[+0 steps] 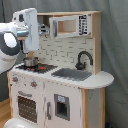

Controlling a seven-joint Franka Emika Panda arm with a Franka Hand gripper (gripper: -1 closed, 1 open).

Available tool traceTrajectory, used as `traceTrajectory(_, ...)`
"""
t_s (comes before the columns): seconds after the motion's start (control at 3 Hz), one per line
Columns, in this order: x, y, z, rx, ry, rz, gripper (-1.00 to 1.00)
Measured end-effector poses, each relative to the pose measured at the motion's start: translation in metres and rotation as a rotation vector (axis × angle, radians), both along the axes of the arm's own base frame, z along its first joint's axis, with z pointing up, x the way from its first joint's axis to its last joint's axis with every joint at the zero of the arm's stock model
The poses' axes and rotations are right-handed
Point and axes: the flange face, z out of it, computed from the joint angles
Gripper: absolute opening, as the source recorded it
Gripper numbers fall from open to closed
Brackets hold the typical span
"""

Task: Play with the kitchen

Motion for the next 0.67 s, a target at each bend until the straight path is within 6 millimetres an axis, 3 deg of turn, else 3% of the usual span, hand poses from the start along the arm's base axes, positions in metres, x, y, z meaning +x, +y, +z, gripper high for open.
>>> traceTrajectory(0.33, 0.010, -0.032, 0.003, 0.000, 0.013, -0.035, -1.00)
traceTrajectory(0.67, 0.040, -0.058, -0.005, 0.009, 0.057, -0.054, -1.00)
